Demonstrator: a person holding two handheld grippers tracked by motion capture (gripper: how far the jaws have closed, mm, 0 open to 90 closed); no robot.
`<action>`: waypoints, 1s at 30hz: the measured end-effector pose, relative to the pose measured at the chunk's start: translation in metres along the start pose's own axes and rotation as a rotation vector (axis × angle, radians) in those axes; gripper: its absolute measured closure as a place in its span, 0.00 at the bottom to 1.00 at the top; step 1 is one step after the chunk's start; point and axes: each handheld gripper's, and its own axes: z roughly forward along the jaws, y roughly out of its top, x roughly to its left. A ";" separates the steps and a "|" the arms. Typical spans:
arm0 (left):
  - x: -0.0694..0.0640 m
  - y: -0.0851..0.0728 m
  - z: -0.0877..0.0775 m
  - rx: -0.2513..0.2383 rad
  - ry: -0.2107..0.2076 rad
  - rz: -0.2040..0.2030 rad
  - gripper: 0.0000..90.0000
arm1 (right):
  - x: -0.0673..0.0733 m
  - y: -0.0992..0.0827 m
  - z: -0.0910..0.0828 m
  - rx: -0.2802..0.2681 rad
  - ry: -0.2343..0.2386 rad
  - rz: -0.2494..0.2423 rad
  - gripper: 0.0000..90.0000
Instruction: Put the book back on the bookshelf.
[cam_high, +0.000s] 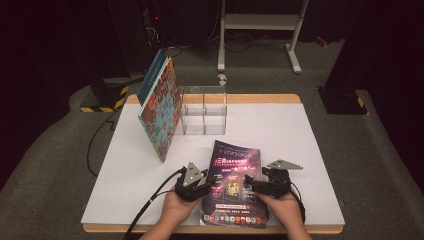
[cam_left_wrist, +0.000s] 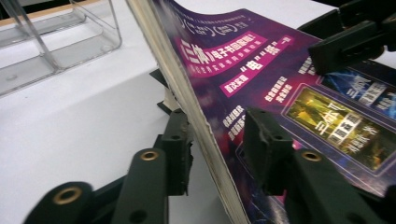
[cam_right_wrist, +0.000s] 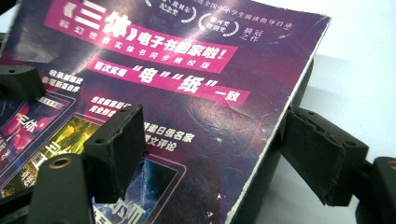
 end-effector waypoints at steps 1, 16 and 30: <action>0.001 0.000 0.001 0.004 0.000 -0.016 0.63 | 0.000 0.000 0.000 -0.001 0.002 0.000 0.24; -0.001 0.001 0.008 0.005 -0.021 -0.043 0.61 | -0.009 -0.001 0.001 -0.007 0.032 0.048 0.27; 0.001 0.004 0.005 -0.002 -0.025 -0.079 0.70 | 0.009 0.005 -0.010 -0.073 -0.038 -0.043 0.58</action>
